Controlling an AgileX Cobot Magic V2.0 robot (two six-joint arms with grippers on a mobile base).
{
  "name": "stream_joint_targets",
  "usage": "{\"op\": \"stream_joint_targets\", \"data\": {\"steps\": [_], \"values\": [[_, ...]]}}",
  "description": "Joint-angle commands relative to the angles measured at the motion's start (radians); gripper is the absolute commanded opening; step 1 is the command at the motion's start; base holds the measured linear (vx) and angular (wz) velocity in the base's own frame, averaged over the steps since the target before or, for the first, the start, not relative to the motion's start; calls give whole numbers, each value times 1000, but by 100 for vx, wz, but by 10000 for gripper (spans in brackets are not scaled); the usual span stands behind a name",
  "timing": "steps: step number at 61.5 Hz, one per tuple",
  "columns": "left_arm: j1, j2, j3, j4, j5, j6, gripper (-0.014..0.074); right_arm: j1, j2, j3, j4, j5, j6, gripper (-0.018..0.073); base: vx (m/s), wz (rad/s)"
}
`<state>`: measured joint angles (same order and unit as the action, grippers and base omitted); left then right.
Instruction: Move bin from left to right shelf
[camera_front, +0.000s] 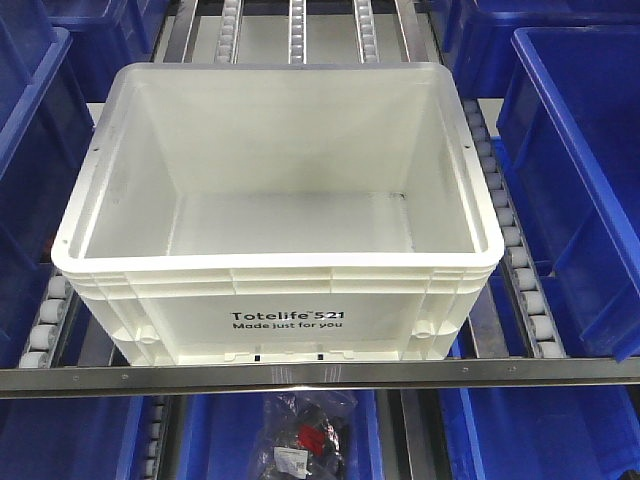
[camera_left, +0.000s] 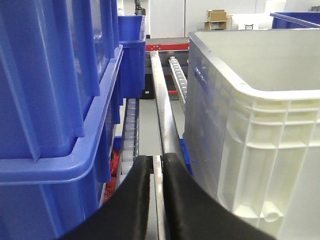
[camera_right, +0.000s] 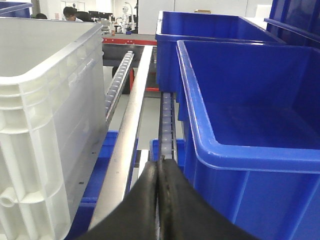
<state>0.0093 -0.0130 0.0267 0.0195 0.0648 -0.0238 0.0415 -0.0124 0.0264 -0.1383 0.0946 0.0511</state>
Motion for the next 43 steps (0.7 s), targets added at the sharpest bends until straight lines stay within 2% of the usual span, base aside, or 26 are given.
{"op": "stream_joint_targets", "data": {"steps": [1, 33, 43], "values": [[1, -10, -22, 0, -71, -8, 57, 1, -12, 12, -8, -75, -7, -9, 0, 0], [1, -10, -22, 0, -71, -8, 57, 1, -12, 12, -12, -76, -12, -9, 0, 0], [1, -10, -22, 0, -76, -8, 57, 1, -12, 11, -43, -157, -23, -9, 0, 0]]}}
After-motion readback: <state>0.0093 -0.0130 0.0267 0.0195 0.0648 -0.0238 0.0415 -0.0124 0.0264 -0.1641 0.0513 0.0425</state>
